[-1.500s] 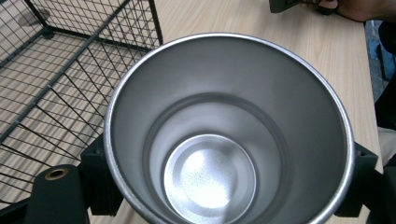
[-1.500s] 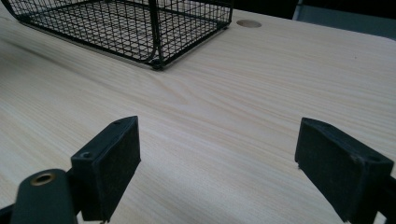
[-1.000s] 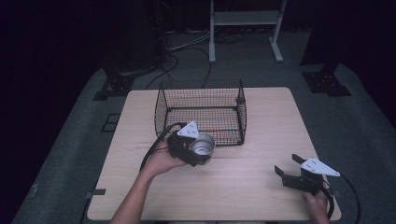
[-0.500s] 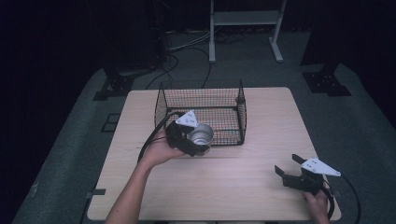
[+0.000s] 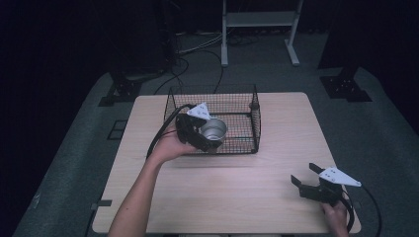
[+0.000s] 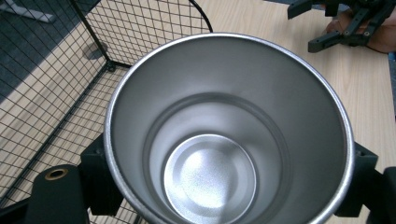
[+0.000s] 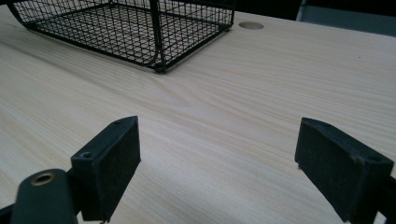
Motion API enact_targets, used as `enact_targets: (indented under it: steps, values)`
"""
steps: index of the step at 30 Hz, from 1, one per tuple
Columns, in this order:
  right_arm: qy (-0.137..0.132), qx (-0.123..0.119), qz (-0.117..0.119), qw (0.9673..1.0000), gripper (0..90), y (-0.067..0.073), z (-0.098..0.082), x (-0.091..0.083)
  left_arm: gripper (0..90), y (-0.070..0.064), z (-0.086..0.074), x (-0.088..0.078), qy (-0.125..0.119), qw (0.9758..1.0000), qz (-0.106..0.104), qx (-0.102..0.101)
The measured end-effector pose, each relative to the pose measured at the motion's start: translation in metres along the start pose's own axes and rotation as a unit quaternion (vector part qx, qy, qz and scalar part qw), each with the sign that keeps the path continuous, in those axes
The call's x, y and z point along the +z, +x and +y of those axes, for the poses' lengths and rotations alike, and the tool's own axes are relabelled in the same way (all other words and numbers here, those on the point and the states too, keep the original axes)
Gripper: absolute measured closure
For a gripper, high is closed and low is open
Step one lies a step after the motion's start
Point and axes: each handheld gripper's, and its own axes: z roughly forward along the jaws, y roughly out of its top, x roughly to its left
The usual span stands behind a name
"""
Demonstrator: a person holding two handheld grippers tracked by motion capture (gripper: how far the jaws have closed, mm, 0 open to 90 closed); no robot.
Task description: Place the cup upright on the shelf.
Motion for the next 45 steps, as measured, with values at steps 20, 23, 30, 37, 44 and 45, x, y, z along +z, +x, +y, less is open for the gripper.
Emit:
enact_targets:
  steps: [20, 23, 30, 37, 44, 45]
  values:
    - [-0.001, 0.005, 0.002, 1.0, 13.5, -0.001, 0.0, 0.0, 17.9, 0.035, 0.034, 0.009, 0.023, 0.9997, 0.012, -0.005]
    - [-0.001, 0.004, 0.002, 1.0, 13.5, -0.001, 0.0, 0.0, 17.9, 0.04, 0.036, 0.012, 0.025, 0.9995, 0.016, -0.006]
    - [-0.001, 0.005, 0.002, 1.0, 13.5, -0.001, 0.0, 0.0, 17.9, 0.056, 0.041, 0.022, 0.034, 0.9989, 0.027, -0.021]
    - [-0.001, 0.003, 0.003, 1.0, 13.5, -0.001, 0.0, 0.0, 17.9, 0.071, 0.041, 0.033, 0.036, 0.9981, 0.033, -0.038]
    - [-0.001, 0.003, 0.004, 1.0, 13.5, -0.001, 0.0, 0.0, 17.9, 0.081, 0.037, 0.045, 0.044, 0.997, 0.037, -0.052]
    - [-0.001, 0.003, 0.004, 1.0, 13.5, -0.001, 0.0, 0.0, 17.9, 0.082, 0.036, 0.047, 0.045, 0.9968, 0.037, -0.054]
